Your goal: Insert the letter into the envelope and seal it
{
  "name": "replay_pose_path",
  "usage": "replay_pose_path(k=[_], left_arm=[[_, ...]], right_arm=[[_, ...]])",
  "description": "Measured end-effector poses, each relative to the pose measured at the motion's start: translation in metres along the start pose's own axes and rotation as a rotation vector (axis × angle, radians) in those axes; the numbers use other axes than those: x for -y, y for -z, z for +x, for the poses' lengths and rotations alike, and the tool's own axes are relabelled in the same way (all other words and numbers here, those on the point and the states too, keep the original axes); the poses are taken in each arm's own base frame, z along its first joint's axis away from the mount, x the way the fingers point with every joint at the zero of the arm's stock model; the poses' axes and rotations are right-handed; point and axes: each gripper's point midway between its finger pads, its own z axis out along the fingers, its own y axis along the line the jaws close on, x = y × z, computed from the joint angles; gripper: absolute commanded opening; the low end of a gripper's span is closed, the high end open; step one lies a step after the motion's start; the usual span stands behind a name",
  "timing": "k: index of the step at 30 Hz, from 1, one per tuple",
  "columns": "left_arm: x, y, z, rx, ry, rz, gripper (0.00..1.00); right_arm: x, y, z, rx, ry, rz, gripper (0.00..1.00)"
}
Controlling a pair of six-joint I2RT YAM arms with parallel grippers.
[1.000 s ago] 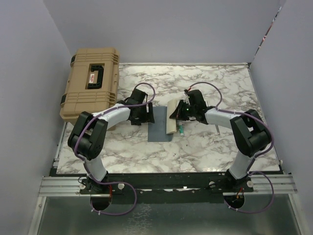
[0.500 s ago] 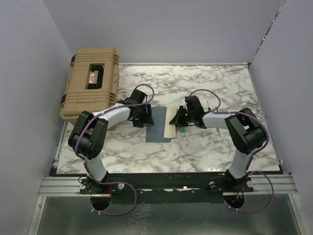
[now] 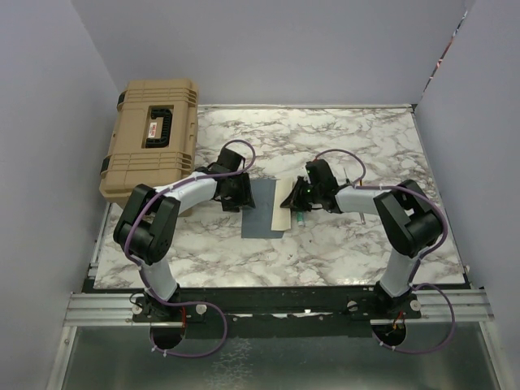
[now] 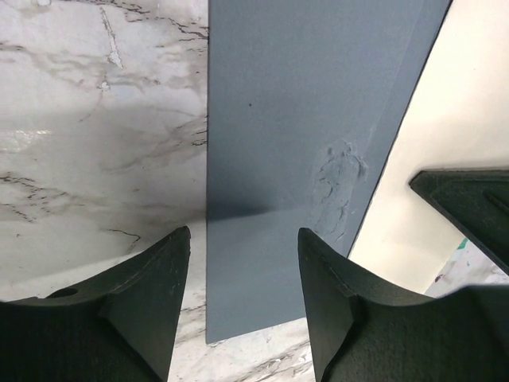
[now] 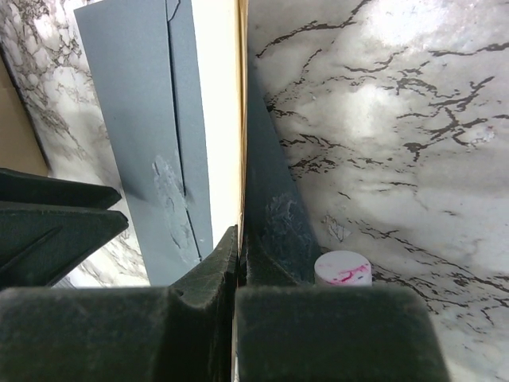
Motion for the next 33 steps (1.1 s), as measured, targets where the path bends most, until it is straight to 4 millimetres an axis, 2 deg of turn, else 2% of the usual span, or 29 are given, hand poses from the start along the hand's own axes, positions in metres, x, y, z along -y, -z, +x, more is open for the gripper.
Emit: replay_pose_path(k=[5, 12, 33], left_arm=[[-0.003, -0.001, -0.003, 0.02, -0.004, -0.022, 0.59], [-0.004, -0.002, -0.007, 0.037, -0.007, -0.026, 0.59], [0.003, -0.005, -0.01, 0.049, -0.011, 0.017, 0.58]], right_arm=[[-0.002, 0.003, 0.002, -0.002, 0.035, -0.011, 0.01], [-0.009, 0.001, 0.017, -0.031, 0.1, -0.019, 0.01], [-0.012, -0.004, 0.02, -0.077, 0.042, -0.002, 0.01]])
